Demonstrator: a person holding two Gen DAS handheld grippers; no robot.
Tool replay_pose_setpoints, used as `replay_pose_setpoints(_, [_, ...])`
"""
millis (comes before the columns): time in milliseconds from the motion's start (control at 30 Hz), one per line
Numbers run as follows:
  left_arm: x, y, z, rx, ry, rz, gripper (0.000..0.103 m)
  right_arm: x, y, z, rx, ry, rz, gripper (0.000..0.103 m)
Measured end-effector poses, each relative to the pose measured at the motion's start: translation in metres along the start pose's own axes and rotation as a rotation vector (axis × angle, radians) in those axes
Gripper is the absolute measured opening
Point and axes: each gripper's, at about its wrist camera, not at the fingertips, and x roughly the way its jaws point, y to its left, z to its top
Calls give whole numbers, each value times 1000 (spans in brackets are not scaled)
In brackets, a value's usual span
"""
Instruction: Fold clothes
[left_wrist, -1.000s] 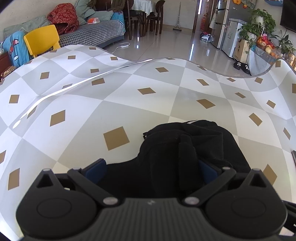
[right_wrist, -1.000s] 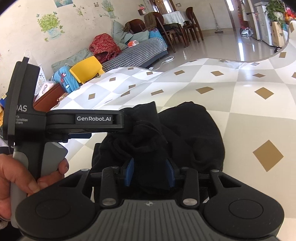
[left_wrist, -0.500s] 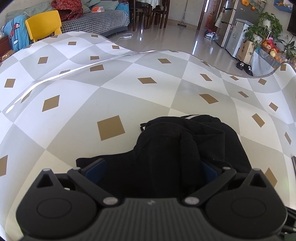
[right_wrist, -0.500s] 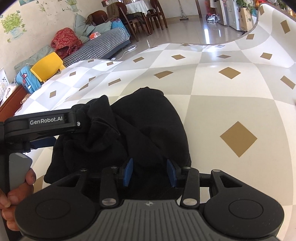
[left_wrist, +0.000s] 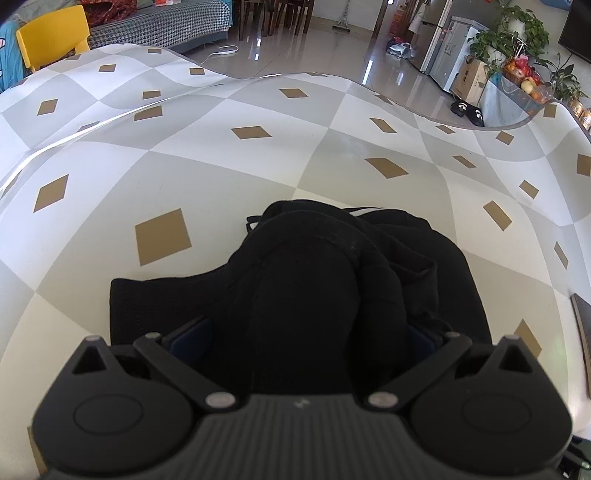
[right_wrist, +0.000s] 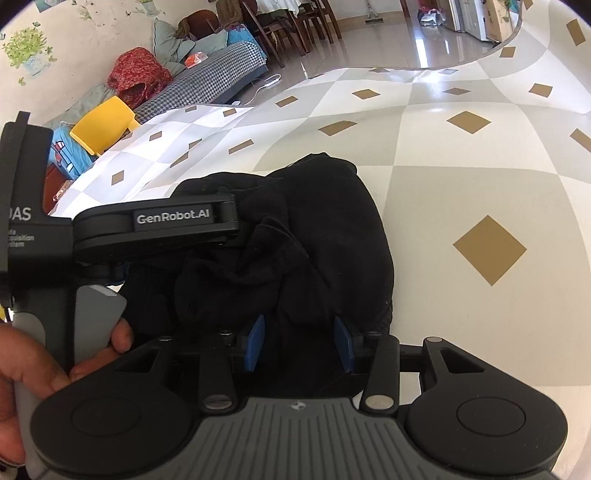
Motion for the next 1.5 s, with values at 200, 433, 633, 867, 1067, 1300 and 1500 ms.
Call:
replay_pose_setpoints(200, [11, -21, 2, 48, 29, -38, 103, -7, -8, -1, 28, 28, 27, 42])
replay_pose_setpoints(433, [21, -51, 6, 151, 42, -53, 103, -20, -21, 2, 66, 25, 13, 41])
replay_pose_setpoints(633, [22, -62, 18, 229, 99, -67, 103, -32, -29, 13, 40, 9, -41, 42])
replay_pose_setpoints(867, [-9, -47, 33, 237, 84, -78, 103, -37, -36, 36, -95, -19, -53, 42])
replay_pose_setpoints(1067, [-20, -26, 29, 146, 74, -68, 103, -26, -60, 56, -51, -51, -78, 42])
replay_pose_setpoints(1300, [-40, -19, 29, 148, 25, -73, 103, 0, -66, 72, -20, -48, -78, 42])
replay_pose_setpoints(1500, [-47, -9, 21, 119, 92, -119, 103, 15, -65, 83, -11, -67, -68, 42])
